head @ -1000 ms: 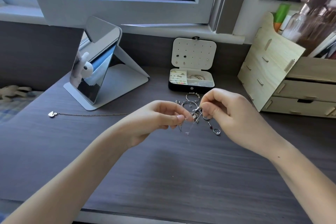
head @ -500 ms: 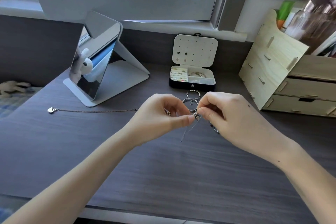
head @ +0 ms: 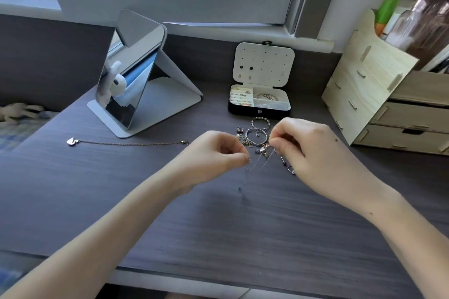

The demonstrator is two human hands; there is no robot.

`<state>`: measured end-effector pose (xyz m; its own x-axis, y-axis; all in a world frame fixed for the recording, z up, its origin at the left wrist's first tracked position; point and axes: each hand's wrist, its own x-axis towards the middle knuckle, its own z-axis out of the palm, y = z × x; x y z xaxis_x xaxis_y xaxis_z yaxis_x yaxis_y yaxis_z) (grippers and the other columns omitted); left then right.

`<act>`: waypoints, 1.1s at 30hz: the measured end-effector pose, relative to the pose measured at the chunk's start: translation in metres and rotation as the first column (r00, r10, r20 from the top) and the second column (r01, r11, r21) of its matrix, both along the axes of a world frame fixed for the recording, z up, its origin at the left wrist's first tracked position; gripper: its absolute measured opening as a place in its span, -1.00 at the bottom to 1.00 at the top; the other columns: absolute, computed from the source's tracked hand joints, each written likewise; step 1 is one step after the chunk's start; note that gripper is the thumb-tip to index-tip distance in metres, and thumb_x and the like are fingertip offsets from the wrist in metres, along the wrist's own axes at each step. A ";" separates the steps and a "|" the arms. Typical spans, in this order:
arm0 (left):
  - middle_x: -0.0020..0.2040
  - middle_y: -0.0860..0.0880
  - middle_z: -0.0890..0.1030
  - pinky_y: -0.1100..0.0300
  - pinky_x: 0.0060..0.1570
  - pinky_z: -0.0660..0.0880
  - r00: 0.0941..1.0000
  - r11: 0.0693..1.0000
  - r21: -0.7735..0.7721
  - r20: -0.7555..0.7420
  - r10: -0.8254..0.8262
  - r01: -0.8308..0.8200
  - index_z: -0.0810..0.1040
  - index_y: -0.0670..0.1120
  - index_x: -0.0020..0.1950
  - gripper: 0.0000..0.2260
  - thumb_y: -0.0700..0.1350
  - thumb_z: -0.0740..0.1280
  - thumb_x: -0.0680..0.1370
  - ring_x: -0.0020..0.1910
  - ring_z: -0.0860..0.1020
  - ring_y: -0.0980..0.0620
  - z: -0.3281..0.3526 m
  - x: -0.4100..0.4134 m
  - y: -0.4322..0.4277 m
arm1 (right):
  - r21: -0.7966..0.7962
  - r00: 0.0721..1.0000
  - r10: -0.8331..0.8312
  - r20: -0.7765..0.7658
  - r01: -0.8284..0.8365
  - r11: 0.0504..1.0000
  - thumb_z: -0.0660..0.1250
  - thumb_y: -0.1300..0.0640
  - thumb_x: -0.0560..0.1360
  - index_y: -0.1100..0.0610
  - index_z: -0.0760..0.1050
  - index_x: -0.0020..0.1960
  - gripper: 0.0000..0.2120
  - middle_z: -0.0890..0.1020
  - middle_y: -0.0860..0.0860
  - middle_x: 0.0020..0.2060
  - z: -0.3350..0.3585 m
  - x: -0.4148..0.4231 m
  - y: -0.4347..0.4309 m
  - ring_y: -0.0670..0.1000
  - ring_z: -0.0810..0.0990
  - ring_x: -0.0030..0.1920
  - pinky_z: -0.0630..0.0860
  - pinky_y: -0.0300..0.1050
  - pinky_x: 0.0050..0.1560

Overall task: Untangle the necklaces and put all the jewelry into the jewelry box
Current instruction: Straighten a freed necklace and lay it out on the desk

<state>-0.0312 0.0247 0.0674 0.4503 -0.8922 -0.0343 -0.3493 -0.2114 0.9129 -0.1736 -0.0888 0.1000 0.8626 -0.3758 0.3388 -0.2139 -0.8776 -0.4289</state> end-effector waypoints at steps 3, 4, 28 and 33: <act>-0.39 0.14 0.53 0.37 -0.33 0.31 0.999 0.997 0.076 -0.043 0.024 -0.020 0.59 -0.03 -0.29 -0.85 -0.16 0.36 0.49 -0.36 0.44 0.24 -0.002 0.007 0.001 | 0.133 0.997 -0.015 0.071 0.005 0.991 0.27 0.22 0.54 0.09 0.48 -0.19 -0.86 0.57 -0.09 -0.31 0.001 -0.001 -0.002 -0.18 0.49 -0.29 0.35 -0.39 -0.29; -0.40 0.14 0.52 0.35 -0.33 0.31 0.998 0.995 0.101 -0.063 0.026 -0.019 0.59 -0.03 -0.29 -0.85 -0.16 0.35 0.48 -0.38 0.44 0.24 -0.002 0.009 0.001 | 0.183 0.995 -0.018 0.098 0.000 0.983 0.27 0.21 0.55 0.09 0.48 -0.18 -0.86 0.59 -0.07 -0.29 0.001 -0.001 -0.002 -0.16 0.52 -0.27 0.39 -0.36 -0.27; 0.12 -0.08 0.64 0.22 0.16 0.45 0.886 0.950 -0.229 -0.366 -0.284 0.210 0.56 -0.13 0.12 -0.68 -0.28 0.31 0.38 0.15 0.58 -0.03 -0.002 0.003 -0.002 | 0.580 0.830 -0.032 0.556 -0.360 0.731 0.11 0.23 0.63 0.13 0.37 -0.13 -0.82 0.59 0.00 -0.44 0.060 0.024 0.011 0.02 0.56 -0.37 0.51 -0.14 -0.31; -0.12 -0.13 0.66 0.15 0.01 0.51 0.819 0.921 -0.296 -0.441 -0.368 0.254 0.58 -0.17 0.04 -0.84 -0.21 0.30 0.49 -0.08 0.62 -0.09 -0.004 -0.005 -0.004 | 0.556 0.811 -0.021 0.584 -0.381 0.739 0.12 0.23 0.62 0.13 0.38 -0.14 -0.83 0.59 -0.01 -0.43 0.072 0.026 0.013 0.03 0.57 -0.36 0.50 -0.12 -0.32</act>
<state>-0.0362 0.0204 0.0636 0.1244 -0.9916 0.0369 0.1305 0.0532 0.9900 -0.1471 -0.0757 0.1722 0.6930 -0.5237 0.4955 0.3510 -0.3552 -0.8664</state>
